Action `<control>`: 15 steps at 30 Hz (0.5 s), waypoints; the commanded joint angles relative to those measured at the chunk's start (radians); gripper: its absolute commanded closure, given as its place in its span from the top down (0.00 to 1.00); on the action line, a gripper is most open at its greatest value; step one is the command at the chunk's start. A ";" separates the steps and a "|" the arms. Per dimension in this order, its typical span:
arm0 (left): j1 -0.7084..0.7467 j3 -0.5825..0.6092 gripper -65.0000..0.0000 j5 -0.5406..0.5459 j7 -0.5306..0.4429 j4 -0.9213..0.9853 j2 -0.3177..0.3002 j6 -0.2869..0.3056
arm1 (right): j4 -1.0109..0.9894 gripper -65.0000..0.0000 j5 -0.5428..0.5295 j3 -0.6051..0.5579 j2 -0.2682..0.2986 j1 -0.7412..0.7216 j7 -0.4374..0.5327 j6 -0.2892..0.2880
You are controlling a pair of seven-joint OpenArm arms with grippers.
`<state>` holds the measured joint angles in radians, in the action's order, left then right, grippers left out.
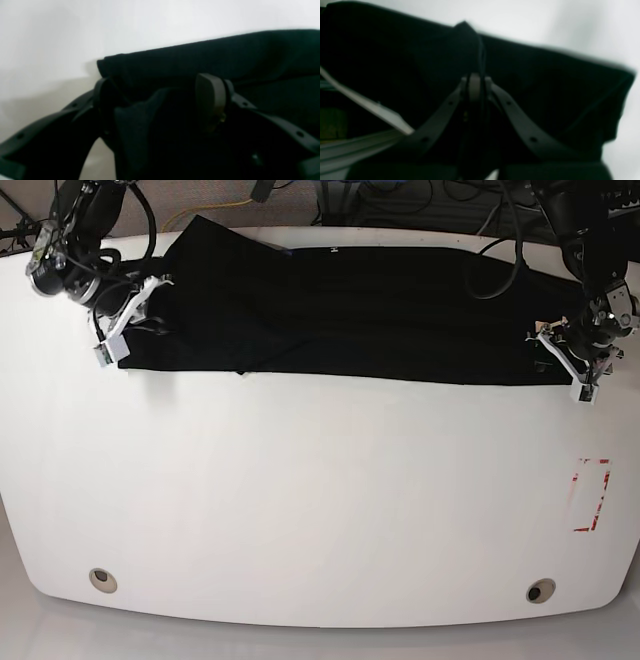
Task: Fold the T-shirt properly
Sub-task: 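Drag the folded shirt with both grippers back toward the robot, then release the left gripper from the folded shirt's end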
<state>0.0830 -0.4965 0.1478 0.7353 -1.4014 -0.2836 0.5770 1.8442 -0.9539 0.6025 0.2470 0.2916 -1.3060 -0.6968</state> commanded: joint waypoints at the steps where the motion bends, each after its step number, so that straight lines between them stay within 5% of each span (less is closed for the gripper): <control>1: -0.001 0.000 0.64 -0.027 0.030 0.012 -0.029 -0.001 | 0.013 0.00 -0.026 0.007 0.018 0.033 0.027 -0.001; 4: -0.001 -0.004 0.64 -0.024 0.030 0.012 -0.030 0.001 | -0.028 0.08 0.006 0.023 0.018 0.050 0.035 -0.001; 7: -0.001 -0.008 0.64 0.025 0.030 0.004 -0.030 0.001 | -0.073 0.35 0.085 0.058 0.013 0.056 0.065 -0.001; 12: -0.001 -0.052 0.65 0.260 0.036 0.004 -0.070 0.001 | -0.079 0.71 0.125 0.126 0.010 0.056 0.084 -0.001; 15: 0.001 -0.086 0.69 0.447 0.069 0.009 -0.108 0.001 | -0.025 0.75 0.023 0.153 0.012 0.071 0.061 -0.001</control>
<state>0.0959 -0.5533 0.4610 0.7971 -1.3804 -0.3389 0.5762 1.7550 -0.8265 0.7387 0.2432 0.3538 -1.2427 -0.6964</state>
